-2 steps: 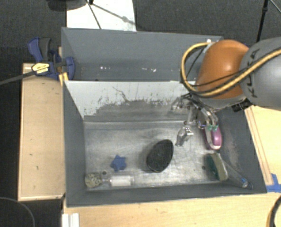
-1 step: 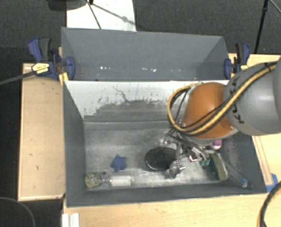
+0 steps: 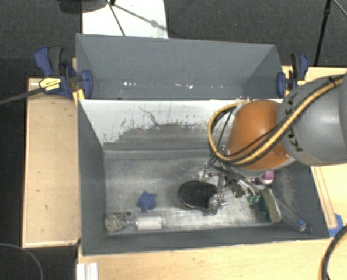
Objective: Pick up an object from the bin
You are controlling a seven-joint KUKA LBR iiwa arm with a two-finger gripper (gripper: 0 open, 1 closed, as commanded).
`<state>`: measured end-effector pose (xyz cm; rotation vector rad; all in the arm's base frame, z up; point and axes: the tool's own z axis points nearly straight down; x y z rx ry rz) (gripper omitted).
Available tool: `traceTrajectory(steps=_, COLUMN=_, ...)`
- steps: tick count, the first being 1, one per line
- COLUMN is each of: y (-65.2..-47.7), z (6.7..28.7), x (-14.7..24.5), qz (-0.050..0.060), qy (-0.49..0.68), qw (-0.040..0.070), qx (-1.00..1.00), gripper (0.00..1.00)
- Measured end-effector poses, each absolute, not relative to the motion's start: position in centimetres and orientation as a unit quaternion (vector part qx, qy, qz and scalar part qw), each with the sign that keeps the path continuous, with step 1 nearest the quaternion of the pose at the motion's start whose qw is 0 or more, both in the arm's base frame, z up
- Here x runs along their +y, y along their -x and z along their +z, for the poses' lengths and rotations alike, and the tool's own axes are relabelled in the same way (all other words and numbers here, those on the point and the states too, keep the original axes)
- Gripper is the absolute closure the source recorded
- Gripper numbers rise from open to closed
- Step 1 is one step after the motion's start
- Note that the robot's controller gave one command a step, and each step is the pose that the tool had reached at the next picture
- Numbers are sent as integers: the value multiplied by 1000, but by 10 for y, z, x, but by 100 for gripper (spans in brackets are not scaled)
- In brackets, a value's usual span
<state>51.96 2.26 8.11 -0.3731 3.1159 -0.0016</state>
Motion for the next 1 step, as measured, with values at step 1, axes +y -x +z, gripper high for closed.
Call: traceTrajectory(steps=1, y=-526, z=212, x=25, qz=0, qy=124, qw=5, qx=992, gripper=100)
